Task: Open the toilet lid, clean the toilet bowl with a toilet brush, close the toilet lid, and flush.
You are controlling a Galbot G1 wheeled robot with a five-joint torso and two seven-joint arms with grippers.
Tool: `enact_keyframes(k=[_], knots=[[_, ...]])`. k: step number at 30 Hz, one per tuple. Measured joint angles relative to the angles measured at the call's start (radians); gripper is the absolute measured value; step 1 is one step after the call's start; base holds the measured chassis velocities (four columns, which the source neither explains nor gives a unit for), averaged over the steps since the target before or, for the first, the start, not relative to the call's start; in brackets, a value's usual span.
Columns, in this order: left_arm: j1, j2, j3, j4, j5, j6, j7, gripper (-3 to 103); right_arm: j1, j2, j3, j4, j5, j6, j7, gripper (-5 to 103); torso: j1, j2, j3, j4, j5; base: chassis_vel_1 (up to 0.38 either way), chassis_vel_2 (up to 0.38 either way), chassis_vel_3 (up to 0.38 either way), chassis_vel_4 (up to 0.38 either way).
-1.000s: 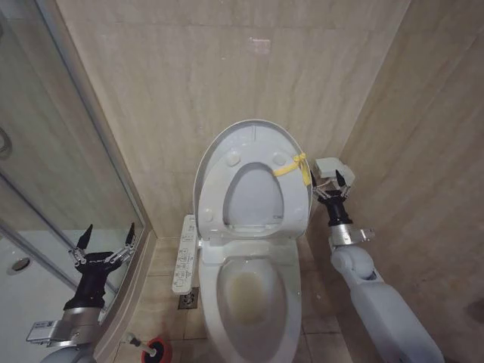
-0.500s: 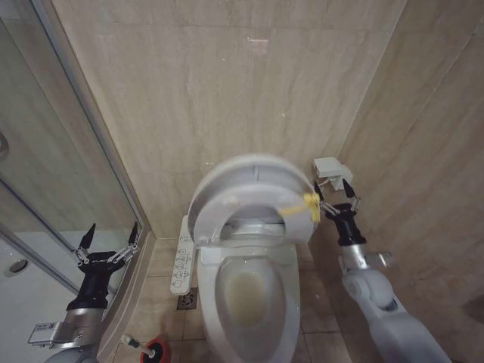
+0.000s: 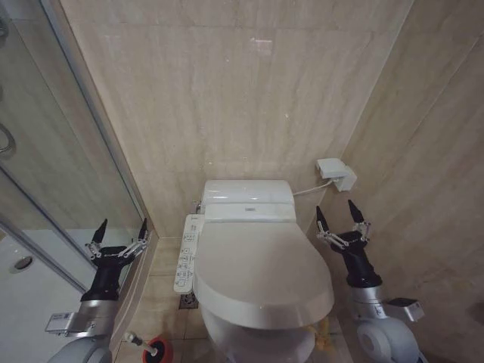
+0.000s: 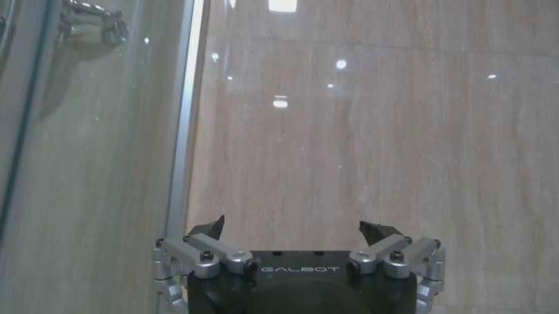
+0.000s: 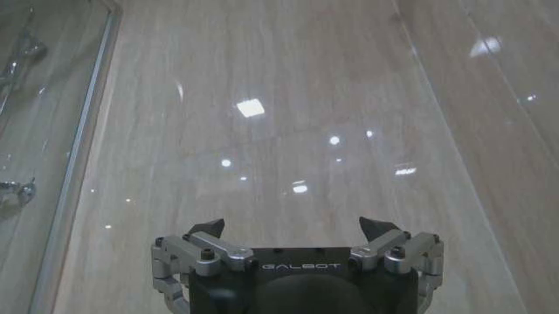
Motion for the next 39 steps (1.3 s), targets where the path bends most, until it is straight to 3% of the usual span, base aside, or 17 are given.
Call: enact_keyframes(k=[12, 22, 31, 39], knots=[[-0.112, 0.038, 0.074, 0.085, -0.048, -0.006, -0.016, 100, -0.127, 0.092, 0.020, 0.072, -0.054, 0.031, 0.000, 100, 0.000, 0.000, 0.000, -0.0006, -0.0002, 0.000, 0.000, 0.000, 0.000], [-0.130, 0.045, 0.106, 0.013, -0.070, -0.017, -0.042, 100, -0.227, 0.187, 0.076, 0.131, -0.129, 0.048, -0.003, 100, 0.000, 0.000, 0.000, -0.0003, -0.0001, 0.000, 0.000, 0.000, 0.000], [-0.115, 0.028, 0.101, -0.014, -0.029, -0.033, -0.057, 100, -0.271, 0.224, 0.073, 0.151, -0.172, 0.084, 0.001, 100, 0.000, 0.000, 0.000, -0.0004, -0.0001, 0.000, 0.000, 0.000, 0.000], [-0.098, 0.037, 0.060, -0.027, -0.026, -0.056, -0.056, 100, -0.287, 0.209, 0.052, 0.185, -0.177, 0.089, -0.026, 100, 0.000, 0.000, 0.000, -0.0003, 0.0000, 0.000, 0.000, 0.000, 0.000]])
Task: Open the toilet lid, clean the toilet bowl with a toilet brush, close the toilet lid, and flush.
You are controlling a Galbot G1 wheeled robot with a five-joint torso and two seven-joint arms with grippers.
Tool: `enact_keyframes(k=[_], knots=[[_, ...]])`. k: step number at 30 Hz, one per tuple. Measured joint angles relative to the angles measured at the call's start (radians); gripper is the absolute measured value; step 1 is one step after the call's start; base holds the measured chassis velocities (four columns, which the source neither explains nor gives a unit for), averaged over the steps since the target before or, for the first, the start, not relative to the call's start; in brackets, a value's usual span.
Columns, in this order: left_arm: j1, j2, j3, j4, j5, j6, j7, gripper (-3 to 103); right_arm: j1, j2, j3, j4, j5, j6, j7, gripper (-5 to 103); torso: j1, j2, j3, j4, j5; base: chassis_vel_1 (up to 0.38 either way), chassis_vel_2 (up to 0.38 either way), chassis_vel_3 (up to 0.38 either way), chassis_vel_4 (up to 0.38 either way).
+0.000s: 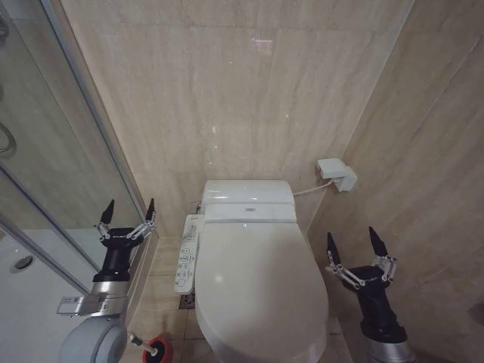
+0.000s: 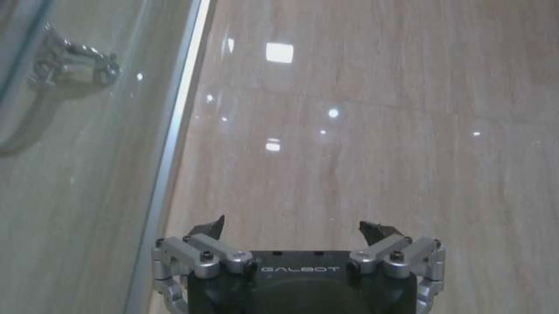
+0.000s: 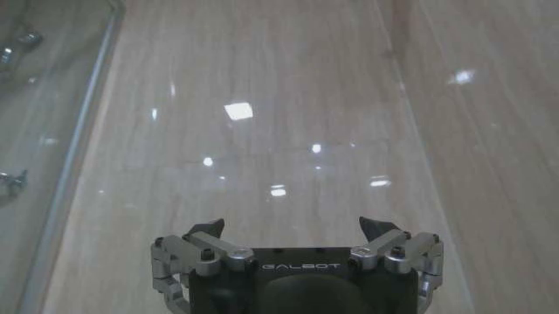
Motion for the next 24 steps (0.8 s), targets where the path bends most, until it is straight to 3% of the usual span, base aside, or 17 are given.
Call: enact_keyframes(k=[6, 14, 18, 24], knots=[[-0.015, 0.015, -0.038, 0.022, -0.034, -0.001, 0.001, 100, -0.027, -0.004, -0.007, 0.017, -0.001, 0.016, -0.027, 100, 0.000, 0.000, 0.000, -0.0001, -0.0001, 0.000, 0.000, 0.000, 0.000], [-0.125, 0.109, -0.037, 0.202, -0.122, -0.002, 0.048, 100, -0.027, 0.001, -0.003, 0.000, -0.002, 0.026, -0.046, 100, 0.000, 0.000, 0.000, -0.0004, -0.0002, 0.000, 0.000, 0.000, 0.000], [-0.180, 0.151, 0.007, 0.282, -0.166, -0.022, 0.080, 100, -0.010, 0.017, -0.006, -0.036, -0.006, 0.025, -0.046, 100, 0.000, 0.000, 0.000, -0.0002, 0.0000, 0.000, 0.000, 0.000, 0.000], [-0.287, 0.150, 0.092, 0.403, -0.176, -0.049, 0.091, 100, -0.003, 0.023, -0.010, -0.074, -0.009, 0.027, -0.055, 100, 0.000, 0.000, 0.000, -0.0002, 0.0000, 0.000, 0.000, 0.000, 0.000]])
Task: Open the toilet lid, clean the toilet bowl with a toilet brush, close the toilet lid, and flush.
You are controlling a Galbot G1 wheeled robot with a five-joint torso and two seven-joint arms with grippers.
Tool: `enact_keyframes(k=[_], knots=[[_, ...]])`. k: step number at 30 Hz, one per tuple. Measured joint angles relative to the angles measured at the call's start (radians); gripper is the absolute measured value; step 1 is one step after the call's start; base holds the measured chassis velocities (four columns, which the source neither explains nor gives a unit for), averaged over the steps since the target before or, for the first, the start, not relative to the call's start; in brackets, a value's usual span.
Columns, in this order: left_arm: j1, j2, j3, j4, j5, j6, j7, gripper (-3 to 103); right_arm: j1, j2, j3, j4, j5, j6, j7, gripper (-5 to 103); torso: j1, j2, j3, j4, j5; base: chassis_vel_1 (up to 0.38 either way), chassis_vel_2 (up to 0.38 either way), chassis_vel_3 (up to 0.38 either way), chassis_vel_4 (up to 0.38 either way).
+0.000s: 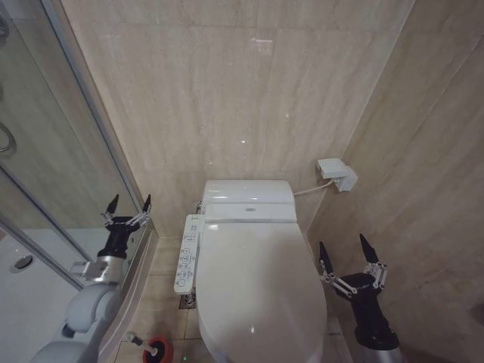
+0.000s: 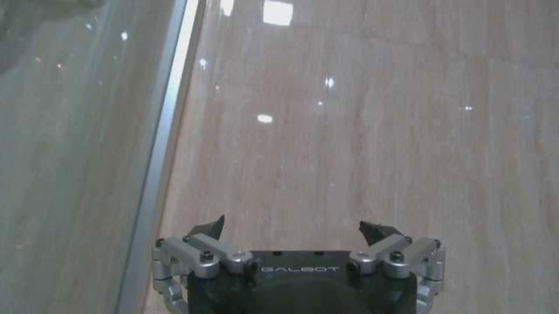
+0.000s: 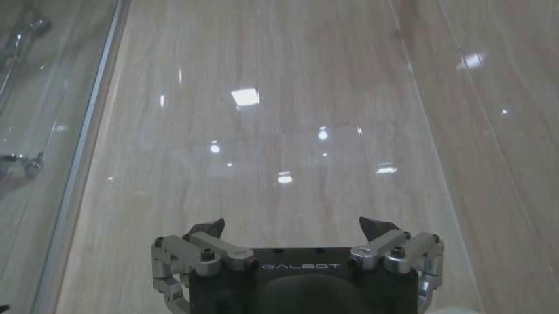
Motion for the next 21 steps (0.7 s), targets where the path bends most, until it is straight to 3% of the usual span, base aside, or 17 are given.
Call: enact_keyframes(k=[9, 21], knots=[[-0.067, -0.010, 0.038, 0.050, 0.006, -0.003, -0.001, 100, -0.019, -0.031, -0.030, -0.061, -0.010, 0.012, -0.040, 100, 0.000, 0.000, 0.000, 0.0001, 0.0001, 0.000, 0.000, 0.000, 0.000], [-0.082, 0.018, 0.013, 0.066, 0.003, 0.002, -0.004, 100, -0.009, -0.073, -0.066, -0.198, -0.071, 0.040, -0.069, 100, 0.000, 0.000, 0.000, 0.0002, 0.0002, 0.000, 0.000, 0.000, 0.000]])
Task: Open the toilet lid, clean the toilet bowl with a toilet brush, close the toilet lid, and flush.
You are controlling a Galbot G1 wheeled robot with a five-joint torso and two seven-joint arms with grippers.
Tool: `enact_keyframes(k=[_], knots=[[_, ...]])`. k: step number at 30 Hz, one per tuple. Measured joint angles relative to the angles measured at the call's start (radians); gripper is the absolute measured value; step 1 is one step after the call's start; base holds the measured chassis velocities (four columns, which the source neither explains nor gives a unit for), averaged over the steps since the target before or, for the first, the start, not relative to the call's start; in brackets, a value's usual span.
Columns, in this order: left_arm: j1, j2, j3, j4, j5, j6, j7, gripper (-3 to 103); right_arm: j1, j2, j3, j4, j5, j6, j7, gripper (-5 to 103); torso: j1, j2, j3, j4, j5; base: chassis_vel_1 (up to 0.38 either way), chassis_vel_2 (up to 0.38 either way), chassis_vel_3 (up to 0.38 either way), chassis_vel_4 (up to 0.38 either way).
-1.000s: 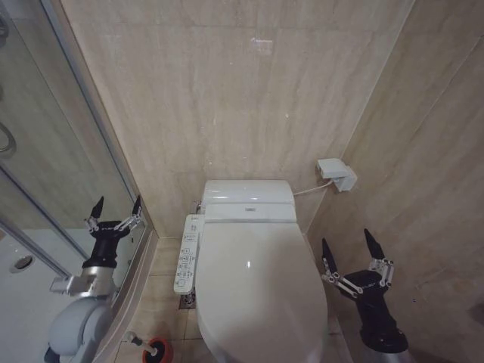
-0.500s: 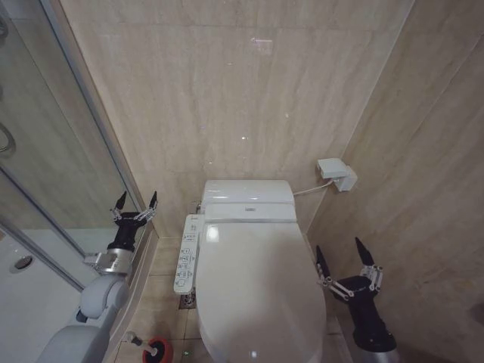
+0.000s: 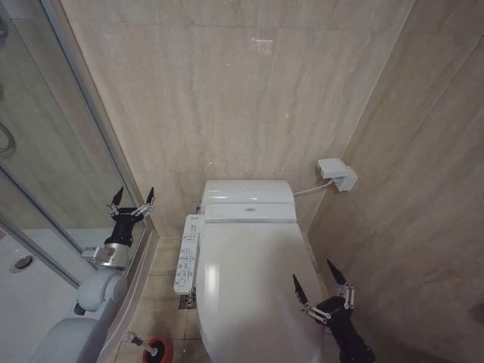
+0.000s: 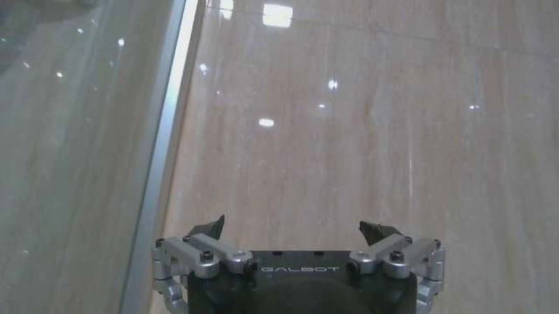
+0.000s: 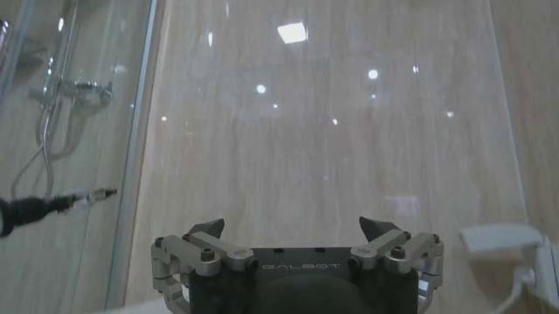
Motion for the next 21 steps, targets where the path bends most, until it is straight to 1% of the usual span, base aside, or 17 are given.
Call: enact_keyframes(k=[5, 13, 21], knots=[[-0.004, 0.002, -0.004, 0.001, 0.000, 0.003, -0.001, 100, 0.017, 0.002, -0.002, -0.049, 0.000, 0.011, -0.002, 100, 0.000, 0.000, 0.000, -0.0001, 0.0000, 0.000, 0.000, 0.000, 0.000], [-0.002, -0.003, -0.007, 0.001, 0.000, 0.005, -0.001, 100, 0.053, 0.014, -0.015, -0.182, 0.001, 0.035, -0.004, 100, 0.000, 0.000, 0.000, -0.0002, -0.0001, 0.000, 0.000, 0.000, 0.000], [-0.008, 0.011, -0.011, 0.023, -0.001, 0.005, -0.001, 100, 0.068, 0.027, -0.016, -0.211, -0.001, 0.042, -0.007, 100, 0.000, 0.000, 0.000, 0.0001, -0.0001, 0.000, 0.000, 0.000, 0.000]])
